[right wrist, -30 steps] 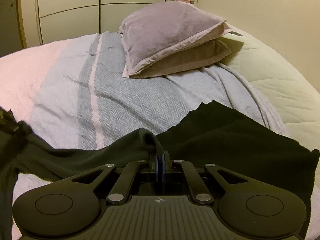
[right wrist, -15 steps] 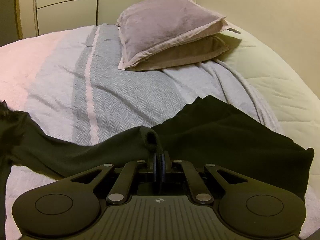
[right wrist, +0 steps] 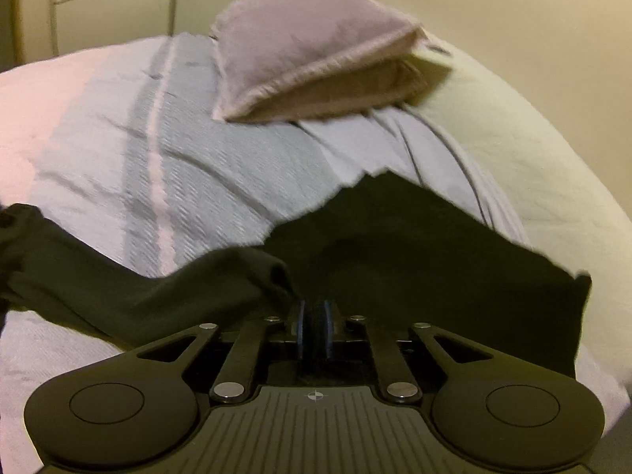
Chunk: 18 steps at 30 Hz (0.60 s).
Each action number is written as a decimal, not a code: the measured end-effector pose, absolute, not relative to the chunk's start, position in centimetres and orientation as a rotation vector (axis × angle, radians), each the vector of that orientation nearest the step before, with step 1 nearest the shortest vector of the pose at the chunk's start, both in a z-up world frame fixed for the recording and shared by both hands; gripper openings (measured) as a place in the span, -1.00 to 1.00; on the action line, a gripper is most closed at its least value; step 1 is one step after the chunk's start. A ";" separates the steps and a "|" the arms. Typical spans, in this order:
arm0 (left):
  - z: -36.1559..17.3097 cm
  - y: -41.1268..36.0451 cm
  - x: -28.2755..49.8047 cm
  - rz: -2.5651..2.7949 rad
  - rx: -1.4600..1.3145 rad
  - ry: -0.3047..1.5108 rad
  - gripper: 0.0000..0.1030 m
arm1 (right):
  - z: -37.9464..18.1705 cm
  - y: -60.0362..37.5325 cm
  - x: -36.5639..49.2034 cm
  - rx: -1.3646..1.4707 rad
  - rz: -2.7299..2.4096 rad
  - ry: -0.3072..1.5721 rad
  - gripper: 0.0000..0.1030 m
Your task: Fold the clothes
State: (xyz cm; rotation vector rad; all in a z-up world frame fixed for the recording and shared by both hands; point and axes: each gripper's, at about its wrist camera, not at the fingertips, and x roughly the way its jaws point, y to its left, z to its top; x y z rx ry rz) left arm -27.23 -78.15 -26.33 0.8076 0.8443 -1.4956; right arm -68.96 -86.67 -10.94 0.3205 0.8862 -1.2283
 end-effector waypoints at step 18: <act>-28.0 -66.3 2.2 -1.301 0.866 0.790 -0.16 | -17.7 -84.2 -36.4 0.375 -0.570 0.822 0.06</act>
